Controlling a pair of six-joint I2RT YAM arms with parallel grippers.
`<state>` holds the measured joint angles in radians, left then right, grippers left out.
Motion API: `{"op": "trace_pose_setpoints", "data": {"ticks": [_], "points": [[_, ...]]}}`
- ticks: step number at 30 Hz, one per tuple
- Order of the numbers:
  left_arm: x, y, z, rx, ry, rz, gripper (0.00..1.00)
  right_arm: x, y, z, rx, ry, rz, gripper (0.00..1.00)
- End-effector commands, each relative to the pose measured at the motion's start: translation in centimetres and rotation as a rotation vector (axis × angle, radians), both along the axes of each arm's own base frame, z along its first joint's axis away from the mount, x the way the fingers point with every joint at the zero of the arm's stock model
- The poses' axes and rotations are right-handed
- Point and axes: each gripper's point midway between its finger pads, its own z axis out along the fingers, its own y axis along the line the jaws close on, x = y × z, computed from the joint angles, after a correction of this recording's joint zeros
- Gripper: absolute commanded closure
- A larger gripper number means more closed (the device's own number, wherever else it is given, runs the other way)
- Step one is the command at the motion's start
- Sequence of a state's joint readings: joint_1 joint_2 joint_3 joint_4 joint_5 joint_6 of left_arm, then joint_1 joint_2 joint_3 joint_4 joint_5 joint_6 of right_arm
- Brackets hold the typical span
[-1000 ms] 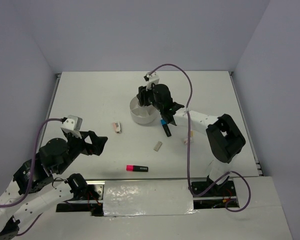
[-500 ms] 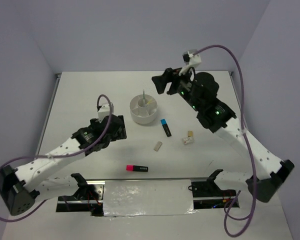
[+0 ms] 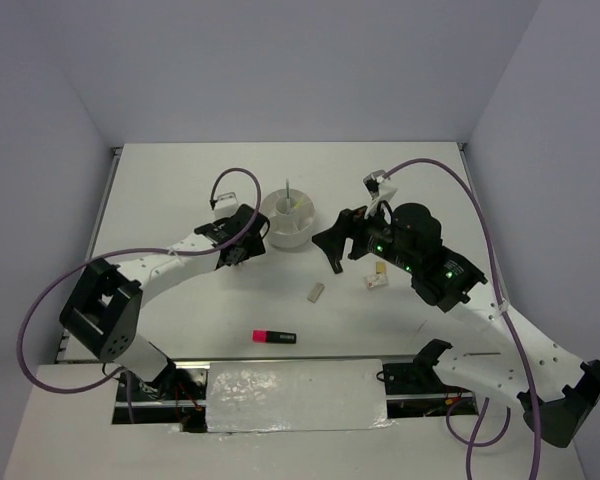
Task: Sort the stationery into containers
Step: Pick up the stapler from the center of the board.
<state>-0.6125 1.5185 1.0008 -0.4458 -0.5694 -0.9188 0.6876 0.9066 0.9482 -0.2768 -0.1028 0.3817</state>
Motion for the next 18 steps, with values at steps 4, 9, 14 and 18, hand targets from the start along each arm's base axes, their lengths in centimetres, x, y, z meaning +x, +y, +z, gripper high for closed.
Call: {"op": "trace_pose_setpoints", "data": {"ticks": [4, 9, 14, 18], "points": [[2.1, -0.5, -1.4, 0.027, -0.002, 0.021, 0.07, -1.2, 1.0, 1.6, 0.062, -0.043, 0.073, 0.21], [2.2, 0.5, -2.3, 0.055, 0.006, 0.044, 0.08, -1.0, 1.3, 1.2, 0.058, -0.041, 0.080, 0.21], [2.4, 0.7, -3.9, 0.030, 0.021, 0.021, 0.14, -0.8, 2.0, 0.5, 0.049, -0.025, 0.100, 0.21], [2.6, 0.4, -4.7, 0.022, 0.030, 0.017, 0.25, -0.6, 2.2, 0.1, 0.039, -0.019, 0.104, 0.21]]}}
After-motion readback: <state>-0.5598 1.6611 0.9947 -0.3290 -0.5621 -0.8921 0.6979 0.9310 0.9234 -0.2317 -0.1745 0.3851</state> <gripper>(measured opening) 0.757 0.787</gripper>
